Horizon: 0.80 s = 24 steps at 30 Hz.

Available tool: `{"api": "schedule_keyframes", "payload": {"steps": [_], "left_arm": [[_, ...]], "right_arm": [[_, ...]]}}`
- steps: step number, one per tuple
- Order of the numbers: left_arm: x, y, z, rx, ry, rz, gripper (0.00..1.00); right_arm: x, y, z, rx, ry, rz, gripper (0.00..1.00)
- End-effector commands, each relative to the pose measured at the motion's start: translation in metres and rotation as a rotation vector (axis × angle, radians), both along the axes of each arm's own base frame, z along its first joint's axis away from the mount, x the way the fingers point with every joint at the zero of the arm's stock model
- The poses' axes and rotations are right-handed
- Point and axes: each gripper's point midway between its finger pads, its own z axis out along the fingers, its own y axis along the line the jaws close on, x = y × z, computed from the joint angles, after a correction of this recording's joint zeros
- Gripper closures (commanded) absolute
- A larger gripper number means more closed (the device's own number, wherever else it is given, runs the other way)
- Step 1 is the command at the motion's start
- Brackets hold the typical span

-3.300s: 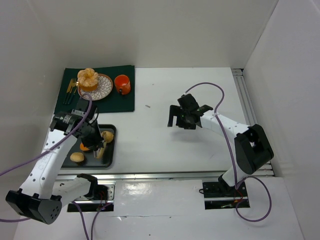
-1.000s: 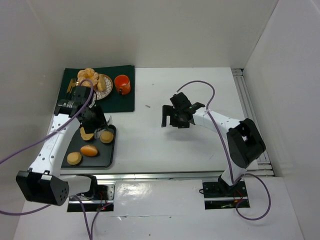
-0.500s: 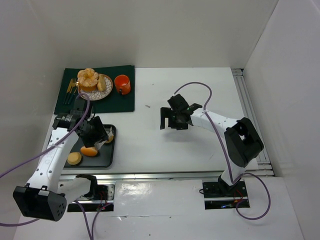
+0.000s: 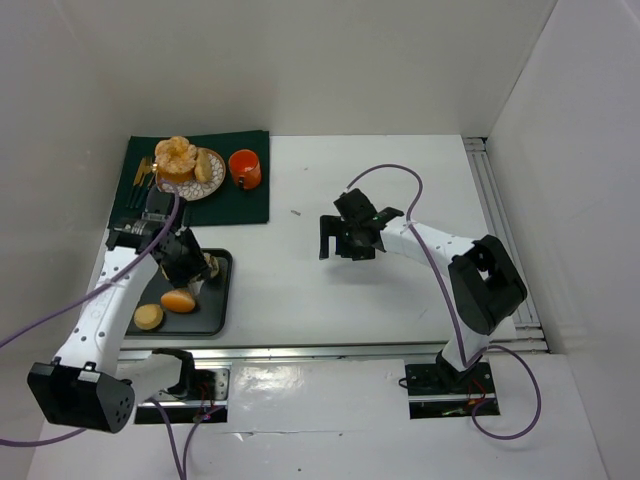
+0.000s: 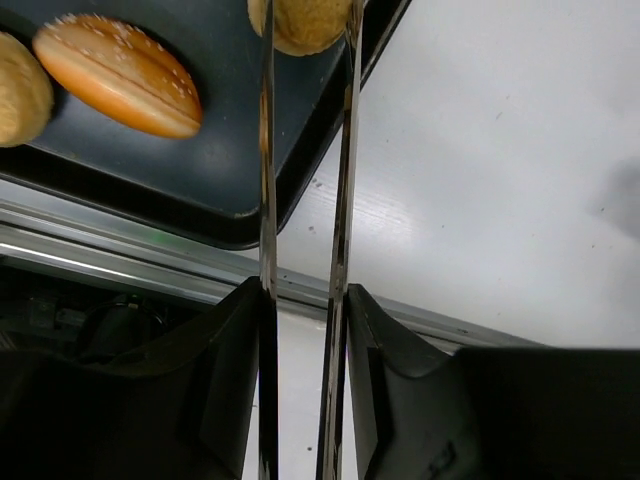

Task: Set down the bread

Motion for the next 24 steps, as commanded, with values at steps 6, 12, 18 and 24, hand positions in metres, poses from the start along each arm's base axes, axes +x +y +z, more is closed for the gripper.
{"api": "schedule_keyframes", "payload": {"steps": [6,12,18,24], "left_arm": [[0.051,0.031,0.072,0.126,-0.185,0.051,0.66],[0.136,0.038,0.091,0.096,-0.325,0.077,0.66],[0.213,0.044,0.069,0.042,-0.318,0.09,0.66],[0.25,0.059,0.07,0.047,-0.334,0.121,0.66]], "right_arm": [[0.004,0.004,0.006,0.008,-0.034,0.0,0.0],[0.005,0.003,0.006,0.002,-0.039,-0.005,0.0],[0.008,-0.005,0.008,-0.042,-0.05,-0.021,0.0],[0.01,-0.011,0.009,-0.072,-0.057,-0.038,0.0]]}}
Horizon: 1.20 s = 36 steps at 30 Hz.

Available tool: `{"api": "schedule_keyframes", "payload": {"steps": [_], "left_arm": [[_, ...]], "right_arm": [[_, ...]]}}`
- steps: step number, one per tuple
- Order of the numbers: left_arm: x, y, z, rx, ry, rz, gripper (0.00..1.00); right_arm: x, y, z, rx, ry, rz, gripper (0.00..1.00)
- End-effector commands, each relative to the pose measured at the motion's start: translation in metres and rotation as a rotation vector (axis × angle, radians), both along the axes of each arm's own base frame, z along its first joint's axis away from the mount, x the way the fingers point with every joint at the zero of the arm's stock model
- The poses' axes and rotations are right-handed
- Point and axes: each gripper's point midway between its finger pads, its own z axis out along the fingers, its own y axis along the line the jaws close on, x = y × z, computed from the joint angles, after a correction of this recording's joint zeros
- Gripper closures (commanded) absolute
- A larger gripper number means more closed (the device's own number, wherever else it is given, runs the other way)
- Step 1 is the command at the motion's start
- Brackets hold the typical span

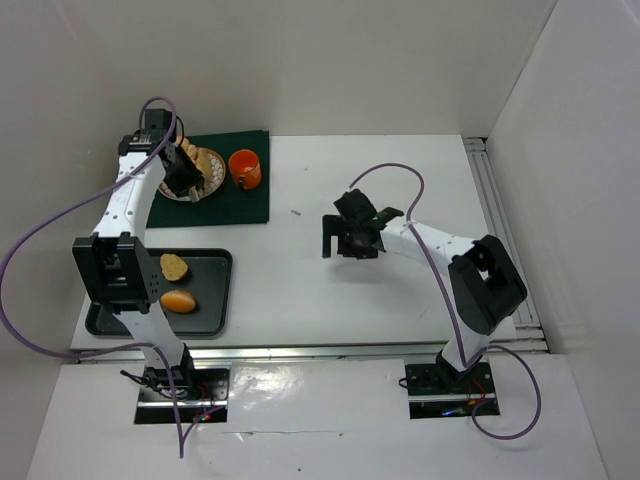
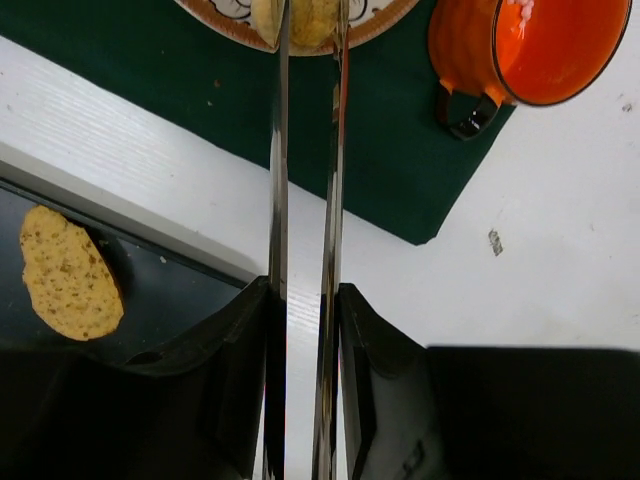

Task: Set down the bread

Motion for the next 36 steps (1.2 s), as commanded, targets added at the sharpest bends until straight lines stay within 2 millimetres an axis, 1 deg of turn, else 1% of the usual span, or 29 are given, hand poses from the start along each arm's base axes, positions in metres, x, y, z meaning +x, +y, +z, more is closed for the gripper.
{"api": "schedule_keyframes", "payload": {"steps": [1,2,3,4,5,7,8,10,11,12,13,15,17,19,20,22,23,25,27,29,30,31,34,35,36], "left_arm": [[0.021,0.011,0.032,0.001,-0.114,0.004,0.66],[0.02,0.015,0.033,-0.008,-0.115,0.01,0.66],[0.02,0.015,0.027,-0.009,-0.106,0.01,0.65],[0.019,0.019,0.02,-0.017,-0.096,0.019,0.65],[0.021,0.021,0.022,-0.025,-0.109,0.021,0.63],[0.02,0.021,0.018,-0.026,-0.099,0.021,0.61],[0.021,0.021,0.013,-0.028,-0.087,0.021,0.61],[0.02,0.021,0.005,-0.025,-0.068,0.014,0.56],[0.019,0.026,0.005,-0.025,-0.068,0.023,0.51],[0.017,0.025,0.001,-0.026,-0.056,0.023,0.49],[0.02,0.03,0.002,-0.024,-0.069,0.032,0.47],[0.016,0.025,-0.006,-0.049,-0.046,0.019,0.42],[0.017,0.025,-0.002,-0.042,-0.064,0.011,0.39],[0.015,0.025,-0.005,-0.043,-0.055,0.011,0.35],[0.015,0.025,-0.001,-0.042,-0.064,0.011,0.34],[0.012,0.024,-0.001,-0.042,-0.064,0.011,0.33],[0.011,0.024,0.004,-0.04,-0.076,0.01,0.33],[0.008,0.024,0.011,-0.038,-0.091,0.01,0.33],[0.002,0.023,0.023,-0.034,-0.12,0.009,0.33],[-0.002,0.023,0.03,-0.027,-0.136,0.001,0.33],[-0.006,0.022,0.035,-0.026,-0.141,0.001,0.33],[-0.009,0.023,0.046,-0.013,-0.168,0.007,0.33],[-0.022,0.022,0.059,0.002,-0.186,-0.011,0.33],[-0.03,0.014,0.069,0.011,-0.211,-0.041,0.34],[-0.034,0.008,0.071,0.016,-0.217,-0.062,0.34]], "right_arm": [[0.005,-0.001,0.011,-0.023,-0.035,-0.005,0.0],[0.007,0.001,0.011,-0.022,-0.036,-0.005,0.0],[0.009,-0.001,0.011,-0.031,-0.043,-0.012,0.0],[0.009,-0.001,0.011,-0.031,-0.043,-0.012,0.0],[0.009,-0.001,0.011,-0.027,-0.04,-0.02,0.0],[0.012,-0.001,0.012,-0.029,-0.053,-0.026,0.0],[0.012,-0.001,0.016,-0.023,-0.06,-0.026,0.0],[0.012,-0.001,0.016,-0.023,-0.06,-0.026,0.0],[0.011,-0.001,0.011,-0.03,-0.051,-0.026,0.0],[0.014,0.001,0.015,-0.024,-0.059,-0.026,0.0],[0.014,0.0,0.011,-0.029,-0.052,-0.026,0.0],[0.014,0.0,0.011,-0.029,-0.052,-0.026,0.0],[0.014,0.0,0.011,-0.029,-0.052,-0.026,0.0],[0.013,0.002,0.011,-0.023,-0.047,-0.021,0.0],[0.013,0.002,0.011,-0.023,-0.047,-0.021,0.0],[0.01,0.001,0.008,-0.022,-0.035,-0.016,0.0],[0.01,0.002,0.012,-0.017,-0.043,-0.016,0.0],[0.01,0.002,0.012,-0.013,-0.04,-0.024,0.0],[0.01,0.002,0.013,-0.007,-0.048,-0.024,0.0],[0.007,0.002,0.013,-0.001,-0.043,-0.019,0.0],[0.007,0.002,0.013,-0.001,-0.043,-0.019,0.0],[0.008,0.003,0.014,0.005,-0.05,-0.019,0.0],[0.005,0.003,0.011,0.005,-0.038,-0.014,0.0],[0.005,0.003,0.015,0.016,-0.043,-0.023,0.0],[0.007,0.004,0.016,0.022,-0.05,-0.023,0.0]]}}
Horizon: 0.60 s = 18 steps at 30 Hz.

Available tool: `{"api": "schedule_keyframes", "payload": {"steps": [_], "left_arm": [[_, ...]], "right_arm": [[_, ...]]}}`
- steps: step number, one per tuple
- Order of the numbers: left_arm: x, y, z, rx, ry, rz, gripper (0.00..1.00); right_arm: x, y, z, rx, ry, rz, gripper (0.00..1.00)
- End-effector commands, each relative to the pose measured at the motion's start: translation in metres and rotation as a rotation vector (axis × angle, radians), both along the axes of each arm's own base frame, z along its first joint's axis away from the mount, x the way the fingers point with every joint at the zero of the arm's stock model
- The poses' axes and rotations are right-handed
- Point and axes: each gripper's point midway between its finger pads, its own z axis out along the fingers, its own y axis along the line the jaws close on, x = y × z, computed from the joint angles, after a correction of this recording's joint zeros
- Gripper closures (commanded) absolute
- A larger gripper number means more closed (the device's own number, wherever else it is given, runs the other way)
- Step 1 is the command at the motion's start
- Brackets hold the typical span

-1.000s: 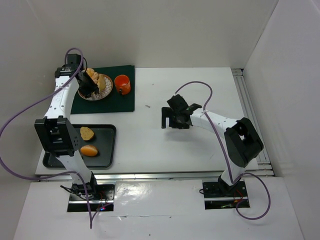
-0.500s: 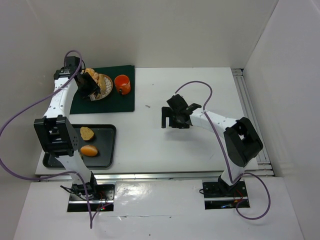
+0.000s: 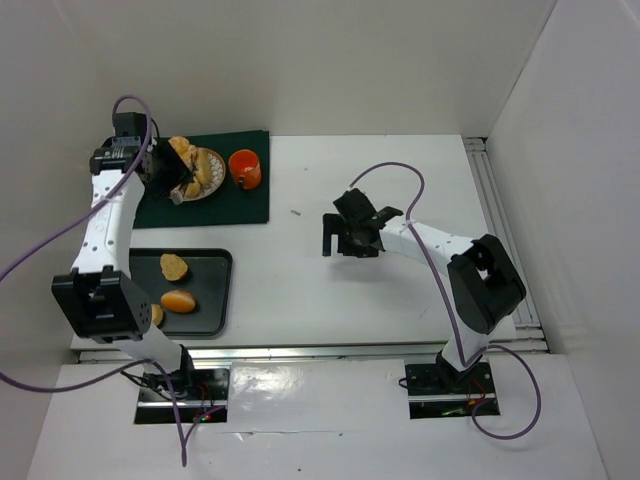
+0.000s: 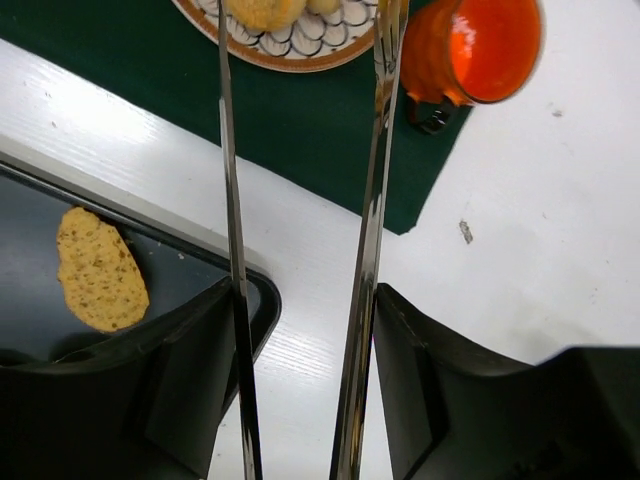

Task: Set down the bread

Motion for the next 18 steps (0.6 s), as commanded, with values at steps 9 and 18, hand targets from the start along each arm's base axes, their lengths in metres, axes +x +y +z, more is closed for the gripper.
{"api": "schedule_keyframes", "payload": {"steps": [9,18], "left_arm": [[-0.047,-0.098,0.024,0.044,-0.147,-0.451,0.37],[-0.044,-0.217,-0.012,-0.082,-0.14,-0.692,0.38]], "right_arm": [[-0.005,-0.005,0.026,0.046,-0.089,-0.061,0.0],[-0.008,-0.055,0.066,0.022,-0.262,-0.282,0.0]]}}
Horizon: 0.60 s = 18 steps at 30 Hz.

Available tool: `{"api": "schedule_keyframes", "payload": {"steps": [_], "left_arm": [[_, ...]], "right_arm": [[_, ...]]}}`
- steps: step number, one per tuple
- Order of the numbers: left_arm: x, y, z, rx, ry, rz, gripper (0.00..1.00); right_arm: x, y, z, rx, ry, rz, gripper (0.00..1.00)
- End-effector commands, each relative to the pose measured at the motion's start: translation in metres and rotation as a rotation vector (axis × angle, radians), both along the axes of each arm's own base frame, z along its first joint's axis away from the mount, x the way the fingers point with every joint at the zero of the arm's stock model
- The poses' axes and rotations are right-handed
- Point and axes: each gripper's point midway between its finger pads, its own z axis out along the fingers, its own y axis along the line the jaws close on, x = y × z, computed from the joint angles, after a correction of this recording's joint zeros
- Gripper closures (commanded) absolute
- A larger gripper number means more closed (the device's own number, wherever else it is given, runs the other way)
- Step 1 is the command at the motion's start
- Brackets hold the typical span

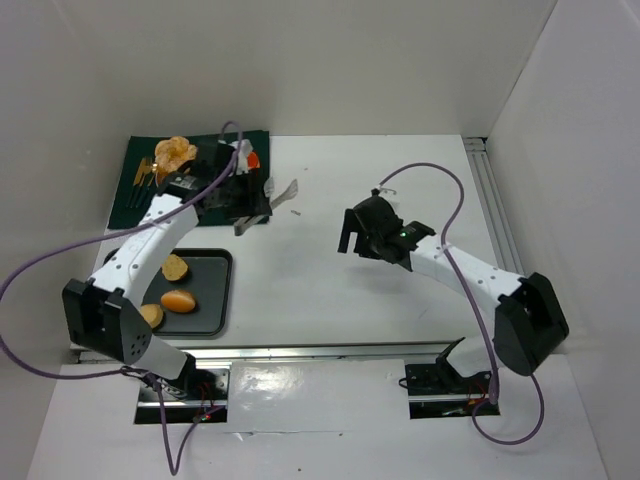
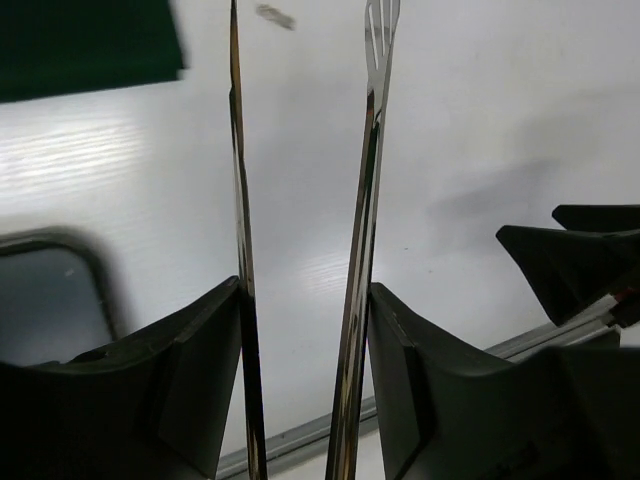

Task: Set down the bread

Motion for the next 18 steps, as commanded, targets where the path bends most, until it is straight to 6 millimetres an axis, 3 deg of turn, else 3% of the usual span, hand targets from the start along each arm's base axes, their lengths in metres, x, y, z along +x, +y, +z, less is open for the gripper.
{"api": "schedule_keyframes", "payload": {"steps": [1,3,4,9,15,16,18], "left_arm": [[0.018,-0.05,-0.01,-0.06,-0.039,-0.078,0.38],[0.037,-0.061,-0.008,-0.02,-0.09,-0.039,0.37],[0.04,-0.072,-0.026,0.011,-0.071,-0.05,0.37],[0.074,-0.093,-0.053,0.042,-0.143,-0.014,0.37],[0.064,-0.104,-0.104,0.082,-0.027,0.027,0.32],[0.056,-0.104,-0.117,0.102,0.005,0.016,0.27],[0.049,-0.107,-0.122,0.105,0.026,0.013,0.2]], "right_arm": [[0.007,-0.022,0.034,0.011,-0.132,-0.138,0.0],[0.006,-0.028,0.037,0.003,-0.153,-0.155,0.0],[0.004,-0.029,0.035,-0.005,-0.144,-0.155,0.0],[-0.002,-0.036,0.033,-0.019,-0.121,-0.176,0.0],[-0.002,-0.041,0.038,-0.01,-0.133,-0.199,0.0],[-0.002,-0.041,0.038,-0.01,-0.133,-0.199,0.0],[-0.002,-0.041,0.035,-0.024,-0.126,-0.192,0.0]]}}
